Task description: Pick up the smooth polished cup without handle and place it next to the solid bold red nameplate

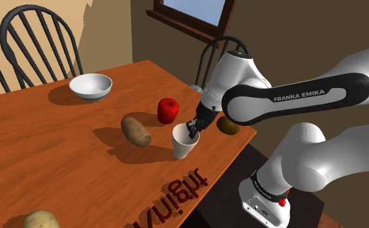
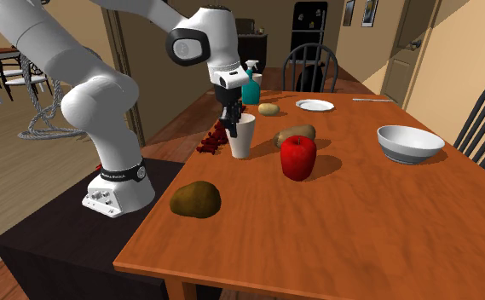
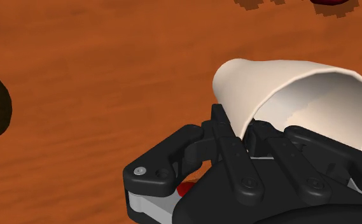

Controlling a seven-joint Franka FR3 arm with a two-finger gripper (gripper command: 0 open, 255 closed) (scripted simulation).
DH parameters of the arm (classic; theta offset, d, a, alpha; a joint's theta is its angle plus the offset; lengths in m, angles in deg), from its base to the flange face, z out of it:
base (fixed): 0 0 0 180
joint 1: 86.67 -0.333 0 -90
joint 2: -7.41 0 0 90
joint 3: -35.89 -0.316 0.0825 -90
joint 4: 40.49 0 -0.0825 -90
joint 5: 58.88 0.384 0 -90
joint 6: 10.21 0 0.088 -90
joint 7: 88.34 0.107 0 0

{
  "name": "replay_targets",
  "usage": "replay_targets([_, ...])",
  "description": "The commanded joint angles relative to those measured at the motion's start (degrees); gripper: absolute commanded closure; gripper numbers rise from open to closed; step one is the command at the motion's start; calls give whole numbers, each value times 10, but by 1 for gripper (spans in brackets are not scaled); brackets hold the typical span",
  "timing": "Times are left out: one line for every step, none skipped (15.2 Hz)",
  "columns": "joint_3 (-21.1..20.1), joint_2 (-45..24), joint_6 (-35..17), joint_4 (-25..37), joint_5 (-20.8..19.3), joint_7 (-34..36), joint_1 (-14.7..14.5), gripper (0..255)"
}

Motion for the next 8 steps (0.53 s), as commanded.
replay_targets([0, 0, 0, 0, 0, 0, 0, 255])
replay_targets([0, 0, 0, 0, 0, 0, 0, 0])
replay_targets([0, 0, 0, 0, 0, 0, 0, 0])
replay_targets([0, 0, 0, 0, 0, 0, 0, 0])
replay_targets([0, 0, 0, 0, 0, 0, 0, 0])
replay_targets([0, 0, 0, 0, 0, 0, 0, 0])
replay_targets([0, 0, 0, 0, 0, 0, 0, 0])
replay_targets([3, 19, 28, 9, -5, 2, 3, 0])
